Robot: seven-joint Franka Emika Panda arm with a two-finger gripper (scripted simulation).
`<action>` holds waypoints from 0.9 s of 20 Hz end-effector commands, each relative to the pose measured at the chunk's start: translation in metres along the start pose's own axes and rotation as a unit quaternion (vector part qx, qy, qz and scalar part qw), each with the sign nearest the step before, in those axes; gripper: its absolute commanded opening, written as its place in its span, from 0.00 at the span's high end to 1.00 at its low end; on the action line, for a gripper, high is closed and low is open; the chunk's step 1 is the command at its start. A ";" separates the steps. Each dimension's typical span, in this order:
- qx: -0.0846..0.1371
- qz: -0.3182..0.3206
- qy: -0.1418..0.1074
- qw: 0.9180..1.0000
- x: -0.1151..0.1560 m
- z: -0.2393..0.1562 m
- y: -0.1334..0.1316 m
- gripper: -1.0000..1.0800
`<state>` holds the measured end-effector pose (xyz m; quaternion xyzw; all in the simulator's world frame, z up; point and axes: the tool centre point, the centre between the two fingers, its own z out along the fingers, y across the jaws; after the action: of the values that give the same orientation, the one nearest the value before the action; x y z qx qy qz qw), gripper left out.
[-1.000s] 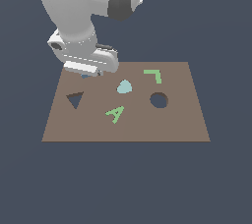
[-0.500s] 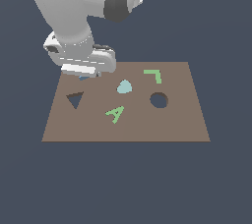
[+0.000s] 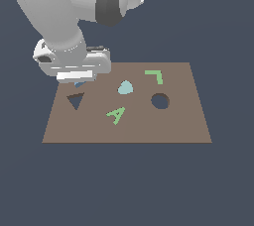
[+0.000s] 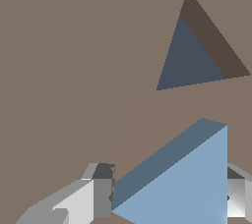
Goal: Insert a designated object into the corresponding slot on a board.
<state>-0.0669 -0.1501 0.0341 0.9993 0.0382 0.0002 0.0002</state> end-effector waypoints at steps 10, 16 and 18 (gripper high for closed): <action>0.000 -0.190 0.000 0.982 0.042 -0.004 0.019 1.00; 0.000 -0.257 0.000 0.966 0.059 -0.006 0.021 1.00; 0.000 -0.274 0.000 0.962 0.064 -0.006 0.020 1.00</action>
<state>-0.0057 -0.1659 0.0397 0.9550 0.2966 0.0002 0.0003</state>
